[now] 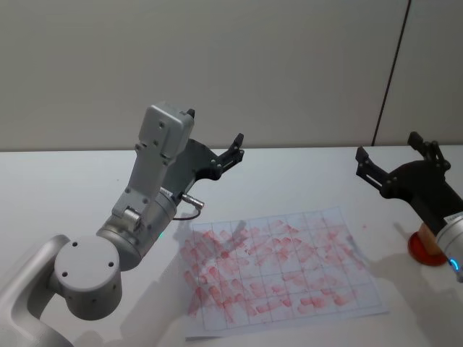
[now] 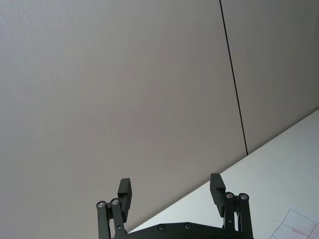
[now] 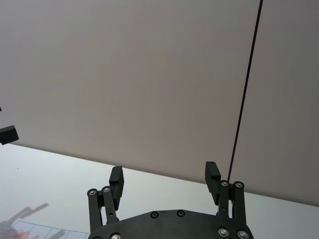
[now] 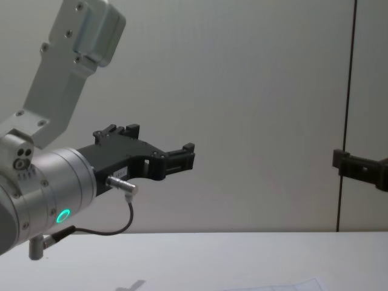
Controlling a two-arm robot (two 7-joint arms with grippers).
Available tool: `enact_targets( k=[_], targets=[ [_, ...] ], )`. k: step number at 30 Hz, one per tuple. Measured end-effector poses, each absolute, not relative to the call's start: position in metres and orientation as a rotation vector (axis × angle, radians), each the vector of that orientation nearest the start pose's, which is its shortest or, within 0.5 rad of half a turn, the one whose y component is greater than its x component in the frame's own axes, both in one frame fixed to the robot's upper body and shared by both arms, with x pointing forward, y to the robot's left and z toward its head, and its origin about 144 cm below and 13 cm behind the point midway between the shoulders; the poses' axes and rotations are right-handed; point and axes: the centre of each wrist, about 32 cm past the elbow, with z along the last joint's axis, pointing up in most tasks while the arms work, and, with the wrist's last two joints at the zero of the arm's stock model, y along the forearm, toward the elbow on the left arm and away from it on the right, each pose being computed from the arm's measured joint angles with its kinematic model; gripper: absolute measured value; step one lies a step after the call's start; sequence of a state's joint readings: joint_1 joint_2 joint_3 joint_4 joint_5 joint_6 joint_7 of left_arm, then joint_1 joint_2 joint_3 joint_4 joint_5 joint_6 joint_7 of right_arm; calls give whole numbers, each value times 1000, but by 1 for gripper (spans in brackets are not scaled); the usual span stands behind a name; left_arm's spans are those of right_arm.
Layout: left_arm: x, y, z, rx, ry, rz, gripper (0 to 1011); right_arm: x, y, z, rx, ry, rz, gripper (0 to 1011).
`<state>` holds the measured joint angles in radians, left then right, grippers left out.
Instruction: Use the one hand to pick up the stamp and affix it onto the A4 paper.
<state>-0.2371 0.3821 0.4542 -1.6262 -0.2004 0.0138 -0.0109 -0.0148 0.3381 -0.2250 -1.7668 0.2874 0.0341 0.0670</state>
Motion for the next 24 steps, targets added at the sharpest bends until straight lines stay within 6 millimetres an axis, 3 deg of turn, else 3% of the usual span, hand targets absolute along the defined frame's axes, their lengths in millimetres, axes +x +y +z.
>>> enact_targets(
  k=[24],
  targets=[
    [492,198,1204,61,-268,1124,1001,439,-270,1187,-111,106,-1369,1001]
  ],
)
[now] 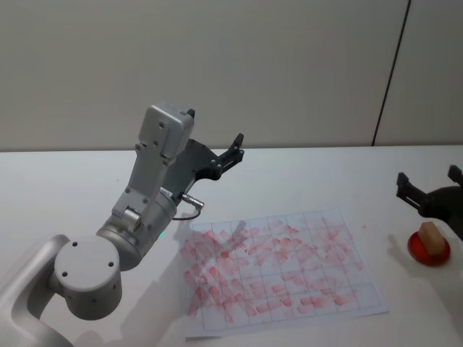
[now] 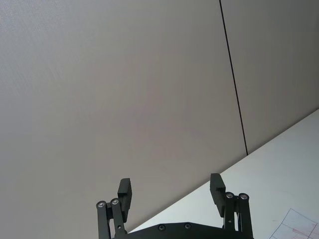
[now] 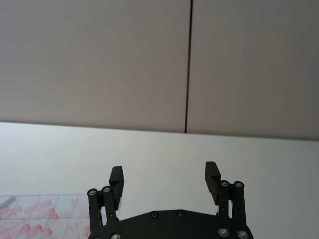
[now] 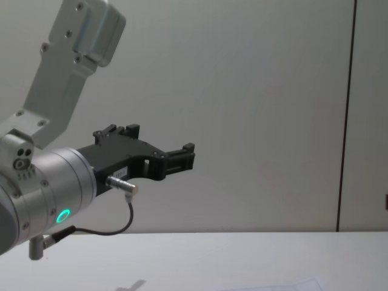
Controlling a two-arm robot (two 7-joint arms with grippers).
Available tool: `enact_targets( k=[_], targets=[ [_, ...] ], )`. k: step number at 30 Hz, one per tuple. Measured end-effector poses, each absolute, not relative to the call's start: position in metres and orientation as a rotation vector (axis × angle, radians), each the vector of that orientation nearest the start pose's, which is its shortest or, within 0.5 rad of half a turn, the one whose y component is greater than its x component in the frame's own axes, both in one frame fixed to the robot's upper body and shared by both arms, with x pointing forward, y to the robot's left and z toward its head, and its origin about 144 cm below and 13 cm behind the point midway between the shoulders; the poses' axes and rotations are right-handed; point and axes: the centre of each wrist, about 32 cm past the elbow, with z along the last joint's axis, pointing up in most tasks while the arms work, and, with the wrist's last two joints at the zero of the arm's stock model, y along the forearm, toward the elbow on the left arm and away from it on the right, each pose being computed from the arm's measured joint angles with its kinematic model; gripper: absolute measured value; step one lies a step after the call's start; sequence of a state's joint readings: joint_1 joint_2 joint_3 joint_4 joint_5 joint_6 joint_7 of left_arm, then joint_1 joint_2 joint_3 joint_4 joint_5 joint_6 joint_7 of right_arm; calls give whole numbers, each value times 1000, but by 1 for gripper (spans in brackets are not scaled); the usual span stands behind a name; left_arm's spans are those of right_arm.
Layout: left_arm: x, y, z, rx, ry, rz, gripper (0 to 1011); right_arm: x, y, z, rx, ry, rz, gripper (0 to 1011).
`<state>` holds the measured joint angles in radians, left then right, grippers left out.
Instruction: Use the one hand to pick up the stamp and affix it onto the A4 paper.
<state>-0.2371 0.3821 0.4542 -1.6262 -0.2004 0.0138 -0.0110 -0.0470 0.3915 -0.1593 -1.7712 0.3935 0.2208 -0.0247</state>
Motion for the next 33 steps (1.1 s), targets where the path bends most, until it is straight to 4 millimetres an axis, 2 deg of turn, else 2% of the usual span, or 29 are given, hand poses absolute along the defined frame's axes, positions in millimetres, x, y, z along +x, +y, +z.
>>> enact_targets(
  k=[29,33],
  targets=[
    [492,198,1204,61,-268,1124,1001,439,-282,1165,-322,335,-1421,1001],
    [492,198,1204,61,-268,1124,1001,441,-282,1160,-336,350,-1412,929]
  ],
)
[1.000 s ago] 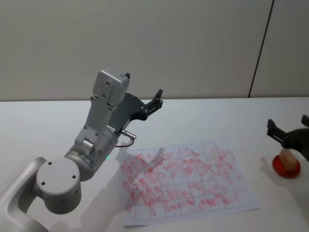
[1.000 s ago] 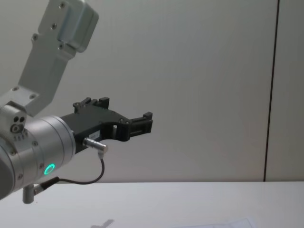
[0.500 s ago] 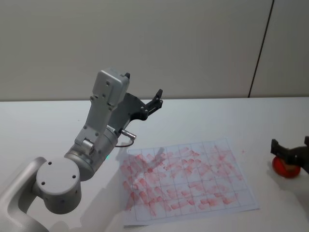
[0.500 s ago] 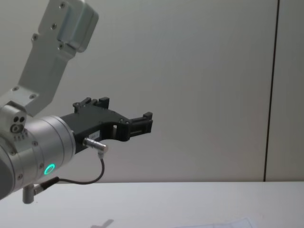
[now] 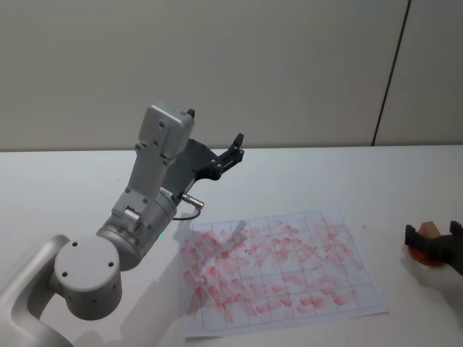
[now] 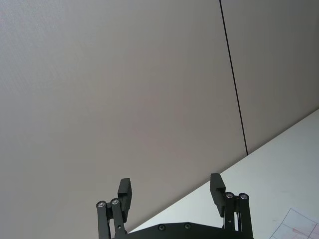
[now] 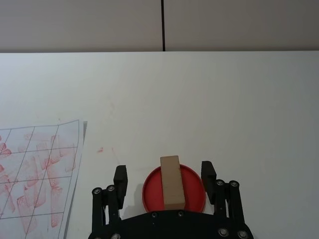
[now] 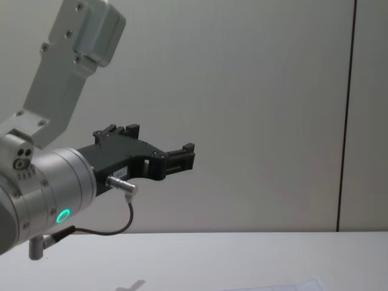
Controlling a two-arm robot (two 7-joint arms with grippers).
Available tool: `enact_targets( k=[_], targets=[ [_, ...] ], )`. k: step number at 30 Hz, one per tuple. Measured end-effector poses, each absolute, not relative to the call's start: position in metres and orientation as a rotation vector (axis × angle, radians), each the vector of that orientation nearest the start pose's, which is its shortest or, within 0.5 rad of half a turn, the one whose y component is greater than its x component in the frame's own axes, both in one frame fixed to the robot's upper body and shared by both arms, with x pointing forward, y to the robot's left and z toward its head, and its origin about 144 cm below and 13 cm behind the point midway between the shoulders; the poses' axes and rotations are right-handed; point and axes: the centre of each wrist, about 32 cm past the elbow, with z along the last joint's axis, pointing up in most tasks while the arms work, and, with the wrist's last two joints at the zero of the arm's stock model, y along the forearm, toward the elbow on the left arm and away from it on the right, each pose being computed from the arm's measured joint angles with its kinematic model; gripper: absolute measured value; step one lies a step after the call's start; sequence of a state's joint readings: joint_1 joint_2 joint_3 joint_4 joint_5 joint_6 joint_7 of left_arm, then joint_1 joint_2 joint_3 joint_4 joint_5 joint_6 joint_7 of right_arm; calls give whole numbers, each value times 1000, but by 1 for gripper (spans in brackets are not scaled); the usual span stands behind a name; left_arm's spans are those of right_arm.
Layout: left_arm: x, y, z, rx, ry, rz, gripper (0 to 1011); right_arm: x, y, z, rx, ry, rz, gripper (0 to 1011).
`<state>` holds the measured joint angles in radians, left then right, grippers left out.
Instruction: Use the one hand to pick up the stamp and affix it onto the A4 paper.
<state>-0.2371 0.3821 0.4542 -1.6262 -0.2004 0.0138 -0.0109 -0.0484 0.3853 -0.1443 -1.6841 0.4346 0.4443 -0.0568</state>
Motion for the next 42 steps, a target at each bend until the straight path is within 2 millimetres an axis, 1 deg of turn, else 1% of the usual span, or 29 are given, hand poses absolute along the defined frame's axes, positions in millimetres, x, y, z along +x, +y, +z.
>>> enact_targets(
  k=[5,6,8,10,11,13,15,16,18,19,21,23,26,42],
  targets=[
    [492,198,1204,61,-268,1124,1001,443,-282,1156,-351,360,-1406,818],
    [492,198,1204,61,-268,1124,1002,443,-283,1154,-356,364,-1405,764],
    [492,198,1204,61,-268,1124,1001,444,-283,1153,-360,366,-1404,729],
    [492,198,1204,61,-268,1124,1001,445,-283,1152,-366,369,-1402,644],
    [492,198,1204,61,-268,1124,1001,445,-283,1151,-369,370,-1401,626],
    [492,198,1204,61,-268,1124,1001,446,-283,1150,-374,372,-1400,548],
    [492,198,1204,61,-268,1124,1001,446,-283,1149,-378,373,-1399,506],
    [492,198,1204,61,-268,1124,1001,446,-283,1148,-381,374,-1399,445],
    [492,198,1204,61,-268,1124,1001,447,-283,1147,-387,374,-1401,407],
    [492,198,1204,61,-268,1124,1001,447,-283,1147,-388,374,-1402,345],
    [492,198,1204,61,-268,1124,1001,447,-283,1146,-392,375,-1403,306],
    [492,198,1204,61,-268,1124,1001,448,-283,1145,-398,376,-1405,234],
    [492,198,1204,61,-268,1124,1001,448,-283,1144,-405,379,-1410,220],
    [492,198,1204,61,-268,1124,1002,452,-284,1140,-411,406,-1423,221]
  ],
)
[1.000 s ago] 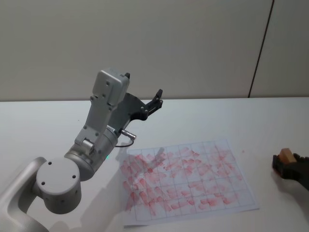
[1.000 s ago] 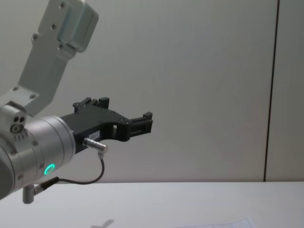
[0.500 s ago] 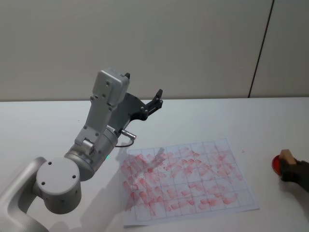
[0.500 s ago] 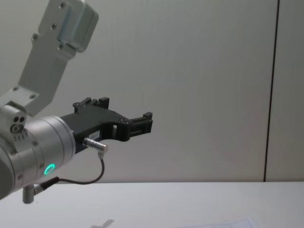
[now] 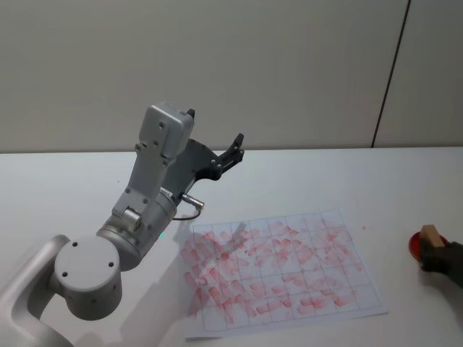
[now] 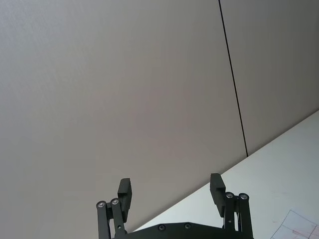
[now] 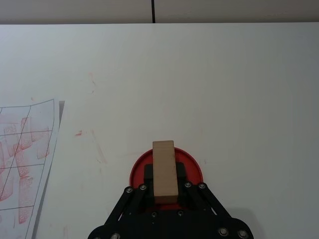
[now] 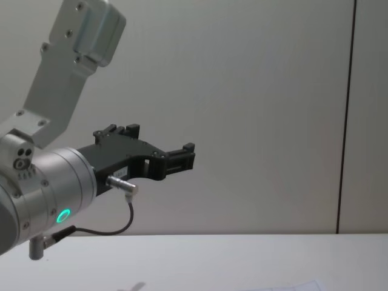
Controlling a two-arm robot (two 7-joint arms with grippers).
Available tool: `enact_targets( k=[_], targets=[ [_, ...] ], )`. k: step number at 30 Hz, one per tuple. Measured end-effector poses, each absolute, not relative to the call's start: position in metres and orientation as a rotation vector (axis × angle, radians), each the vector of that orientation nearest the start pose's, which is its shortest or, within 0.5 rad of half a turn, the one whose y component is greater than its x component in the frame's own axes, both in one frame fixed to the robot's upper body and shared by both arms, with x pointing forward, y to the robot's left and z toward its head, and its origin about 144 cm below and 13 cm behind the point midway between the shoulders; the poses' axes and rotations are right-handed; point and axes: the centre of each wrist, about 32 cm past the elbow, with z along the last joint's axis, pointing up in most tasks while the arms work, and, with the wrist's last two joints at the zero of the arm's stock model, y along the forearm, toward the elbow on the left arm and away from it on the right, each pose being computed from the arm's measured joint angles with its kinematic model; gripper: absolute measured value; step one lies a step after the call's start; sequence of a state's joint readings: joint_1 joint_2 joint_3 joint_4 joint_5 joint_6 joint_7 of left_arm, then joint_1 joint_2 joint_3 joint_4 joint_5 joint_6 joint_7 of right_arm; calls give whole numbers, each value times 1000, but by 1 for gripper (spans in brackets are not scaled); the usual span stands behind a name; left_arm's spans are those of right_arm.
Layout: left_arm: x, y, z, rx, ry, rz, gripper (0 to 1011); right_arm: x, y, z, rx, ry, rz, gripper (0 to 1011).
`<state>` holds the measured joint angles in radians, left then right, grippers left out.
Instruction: Use the one hand to pick up the stamp and affix it onto the A4 paper.
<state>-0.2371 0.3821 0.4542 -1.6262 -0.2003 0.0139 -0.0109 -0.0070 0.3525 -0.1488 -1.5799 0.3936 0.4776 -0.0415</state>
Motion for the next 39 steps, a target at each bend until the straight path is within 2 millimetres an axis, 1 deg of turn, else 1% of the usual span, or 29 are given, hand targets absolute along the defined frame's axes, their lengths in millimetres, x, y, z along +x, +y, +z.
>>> enact_targets(
  k=[8,18,22,31,39],
  targets=[
    [492,198,1204,61,-268,1124,1001,453,-281,1147,-379,366,-1411,221],
    [492,198,1204,61,-268,1124,1001,454,-271,1173,-298,257,-1357,221],
    [492,198,1204,61,-268,1124,1001,455,-266,1180,-282,236,-1328,221],
    [492,198,1204,61,-268,1124,1001,456,-249,1183,-284,235,-1238,221],
    [492,198,1204,61,-268,1124,1001,459,-229,1176,-319,273,-1143,221]
  ],
)
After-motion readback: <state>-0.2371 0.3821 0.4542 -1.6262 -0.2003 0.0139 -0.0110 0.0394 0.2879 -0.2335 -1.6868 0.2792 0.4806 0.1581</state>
